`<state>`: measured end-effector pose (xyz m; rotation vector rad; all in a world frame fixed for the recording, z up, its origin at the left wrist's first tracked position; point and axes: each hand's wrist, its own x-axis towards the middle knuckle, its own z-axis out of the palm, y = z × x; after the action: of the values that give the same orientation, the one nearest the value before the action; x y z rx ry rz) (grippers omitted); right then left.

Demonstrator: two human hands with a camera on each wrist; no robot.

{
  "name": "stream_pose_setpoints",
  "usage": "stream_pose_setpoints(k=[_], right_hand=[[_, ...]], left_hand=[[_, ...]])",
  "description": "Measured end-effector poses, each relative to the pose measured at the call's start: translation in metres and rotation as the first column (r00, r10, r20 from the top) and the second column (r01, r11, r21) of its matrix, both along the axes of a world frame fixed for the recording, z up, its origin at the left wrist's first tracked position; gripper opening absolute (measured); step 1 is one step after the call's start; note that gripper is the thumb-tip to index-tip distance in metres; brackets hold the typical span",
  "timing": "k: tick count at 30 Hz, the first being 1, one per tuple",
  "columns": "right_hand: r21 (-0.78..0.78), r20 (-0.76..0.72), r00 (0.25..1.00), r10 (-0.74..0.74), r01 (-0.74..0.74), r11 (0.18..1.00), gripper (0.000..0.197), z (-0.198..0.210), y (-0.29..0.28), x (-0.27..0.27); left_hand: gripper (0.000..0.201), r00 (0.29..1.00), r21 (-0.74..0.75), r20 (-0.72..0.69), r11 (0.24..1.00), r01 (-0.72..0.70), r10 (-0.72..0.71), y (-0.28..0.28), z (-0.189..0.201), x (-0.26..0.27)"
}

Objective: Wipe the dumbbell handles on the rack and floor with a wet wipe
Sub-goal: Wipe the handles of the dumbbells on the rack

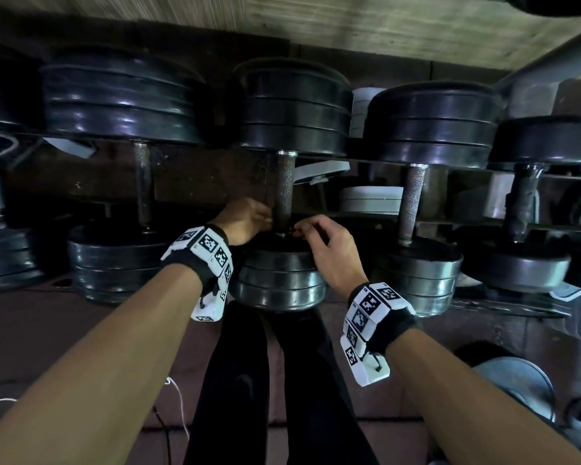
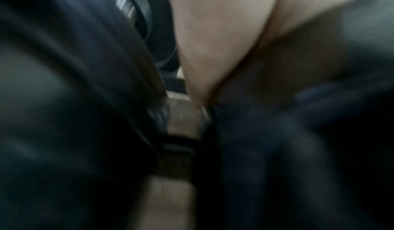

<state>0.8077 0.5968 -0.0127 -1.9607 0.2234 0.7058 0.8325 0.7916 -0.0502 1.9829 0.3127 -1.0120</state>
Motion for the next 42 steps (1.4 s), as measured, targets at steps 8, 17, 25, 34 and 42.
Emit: stream_pose_setpoints(k=[8,17,25,34,42], right_hand=[[0.054,-0.078,0.995,0.064,-0.060,0.997,0.014,0.009,0.000,0.006],[0.161,-0.221,0.933,0.285,-0.253,0.954,0.010,0.004,-0.019,0.042],[0.127,-0.243,0.962,-0.126,0.161,0.979,0.016,-0.019,0.023,0.098],[0.191,-0.197,0.969,-0.151,0.189,0.963,0.012,-0.018,0.036,0.102],[-0.113,0.193,0.981,0.034,-0.013,0.994,0.024,-0.002,0.043,0.085]], left_hand=[[0.025,0.998,-0.304,-0.019,0.951,-0.064,0.061,0.016,0.053,-0.018],[0.018,0.804,-0.065,0.188,0.824,-0.562,0.563,-0.024,0.039,-0.042],[0.024,0.695,0.042,0.402,0.746,-0.665,0.597,-0.041,0.033,-0.050],[0.024,0.667,0.015,0.443,0.739,-0.674,0.599,-0.040,0.033,-0.052],[0.030,0.662,0.061,0.522,0.750,-0.659,0.539,-0.044,0.028,-0.052]])
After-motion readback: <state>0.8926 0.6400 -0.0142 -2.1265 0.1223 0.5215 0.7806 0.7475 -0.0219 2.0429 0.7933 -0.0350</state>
